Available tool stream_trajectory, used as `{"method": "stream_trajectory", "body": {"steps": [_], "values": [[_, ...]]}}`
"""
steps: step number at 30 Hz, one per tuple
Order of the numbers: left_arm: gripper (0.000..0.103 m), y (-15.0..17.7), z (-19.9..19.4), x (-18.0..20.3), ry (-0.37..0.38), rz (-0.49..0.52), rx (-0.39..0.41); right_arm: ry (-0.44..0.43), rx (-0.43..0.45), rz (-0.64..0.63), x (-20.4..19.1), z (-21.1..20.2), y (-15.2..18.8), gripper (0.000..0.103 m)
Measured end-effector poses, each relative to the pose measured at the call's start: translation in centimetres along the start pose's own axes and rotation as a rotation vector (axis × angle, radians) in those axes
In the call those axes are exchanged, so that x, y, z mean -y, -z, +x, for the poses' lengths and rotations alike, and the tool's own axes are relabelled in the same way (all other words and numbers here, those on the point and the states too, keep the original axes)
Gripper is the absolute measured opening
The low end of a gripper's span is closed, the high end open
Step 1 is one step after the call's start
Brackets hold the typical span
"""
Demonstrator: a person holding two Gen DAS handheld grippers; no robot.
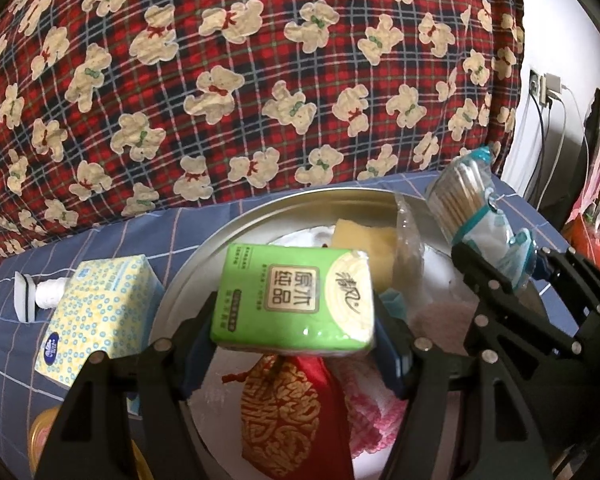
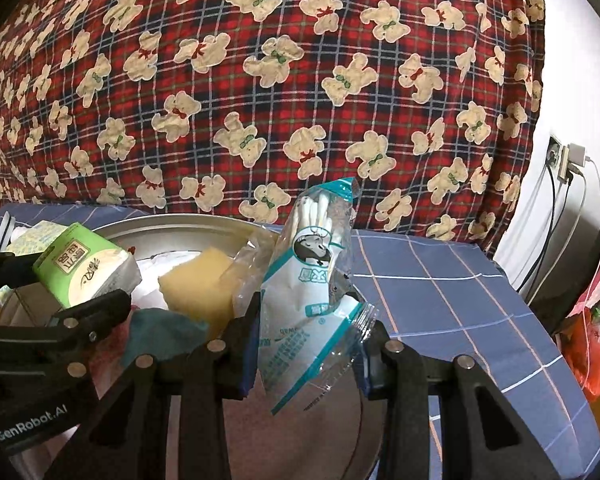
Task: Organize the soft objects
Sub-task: 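Open the left tool dropping the tissue pack into the tin while the right tool drops the wipes, then move both open tools away from the tin toward the white sponge and towel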
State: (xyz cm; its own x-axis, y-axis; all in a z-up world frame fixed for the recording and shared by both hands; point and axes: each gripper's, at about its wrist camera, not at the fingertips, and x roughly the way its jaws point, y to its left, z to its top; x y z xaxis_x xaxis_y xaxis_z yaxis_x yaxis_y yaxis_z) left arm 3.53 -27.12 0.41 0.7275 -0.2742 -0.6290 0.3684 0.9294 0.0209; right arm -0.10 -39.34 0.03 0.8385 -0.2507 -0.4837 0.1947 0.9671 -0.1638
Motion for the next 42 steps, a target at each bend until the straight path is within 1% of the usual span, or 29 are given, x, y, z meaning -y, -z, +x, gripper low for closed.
{"method": "stream_trajectory", "body": {"steps": [6, 9, 12, 14, 15, 16, 17, 19, 21, 24, 26, 28, 31, 32, 35, 38, 42], "values": [[0.070, 0.0, 0.0, 0.2, -0.012, 0.011, 0.000, -0.046, -0.024, 0.020, 0.1, 0.2, 0.1, 0.042], [0.073, 0.0, -0.1, 0.5, -0.027, 0.030, 0.005, -0.047, -0.025, 0.030, 0.3, 0.2, 0.1, 0.045], [0.085, 0.1, -0.3, 0.5, -0.033, 0.025, 0.020, -0.020, 0.011, 0.043, 0.8, -0.5, 0.2, 0.056], [0.103, 0.2, -0.7, 0.2, -0.038, 0.014, 0.040, -0.013, 0.049, 0.065, 1.5, -1.3, 0.1, 0.068], [0.103, 0.2, -1.0, 0.1, -0.046, 0.009, 0.057, -0.015, 0.079, 0.093, 2.0, -1.9, 0.1, 0.073], [0.103, 0.2, -1.4, 0.0, -0.059, 0.002, 0.079, -0.024, 0.104, 0.119, 2.4, -2.3, 0.0, 0.083], [0.103, 0.3, -2.1, -0.3, -0.080, -0.016, 0.117, -0.029, 0.141, 0.156, 3.0, -3.0, 0.0, 0.089], [0.103, 0.4, -3.1, -0.6, -0.082, -0.029, 0.166, -0.035, 0.178, 0.192, 3.6, -3.6, -0.1, 0.089], [0.103, 0.4, -3.9, -0.7, -0.081, -0.026, 0.206, -0.047, 0.196, 0.222, 4.0, -4.0, 0.0, 0.089], [0.103, 0.7, -4.5, -0.5, -0.102, -0.010, 0.248, -0.065, 0.180, 0.237, 4.0, -3.8, 0.1, 0.089], [0.103, 0.8, -4.5, -0.3, -0.108, -0.001, 0.258, -0.066, 0.180, 0.242, 3.9, -3.8, 0.2, 0.089], [0.103, 1.0, -4.5, -0.3, -0.112, -0.002, 0.266, -0.062, 0.199, 0.246, 3.9, -4.2, 0.2, 0.089], [0.103, 1.2, -4.4, -0.4, -0.118, -0.023, 0.271, -0.046, 0.270, 0.264, 4.0, -5.1, 0.5, 0.089], [0.103, 1.3, -4.4, -0.4, -0.115, -0.027, 0.270, -0.026, 0.296, 0.262, 4.0, -5.5, 0.6, 0.089], [0.103, 1.5, -4.4, -0.5, -0.122, -0.034, 0.283, 0.010, 0.334, 0.247, 3.8, -5.9, 0.6, 0.089], [0.103, 1.9, -4.9, -0.6, -0.146, -0.034, 0.333, 0.002, 0.353, 0.242, 3.7, -6.2, 0.5, 0.089], [0.103, 2.3, -5.2, -0.4, -0.174, -0.010, 0.360, 0.016, 0.350, 0.235, 3.6, -6.0, 0.6, 0.089]]}}
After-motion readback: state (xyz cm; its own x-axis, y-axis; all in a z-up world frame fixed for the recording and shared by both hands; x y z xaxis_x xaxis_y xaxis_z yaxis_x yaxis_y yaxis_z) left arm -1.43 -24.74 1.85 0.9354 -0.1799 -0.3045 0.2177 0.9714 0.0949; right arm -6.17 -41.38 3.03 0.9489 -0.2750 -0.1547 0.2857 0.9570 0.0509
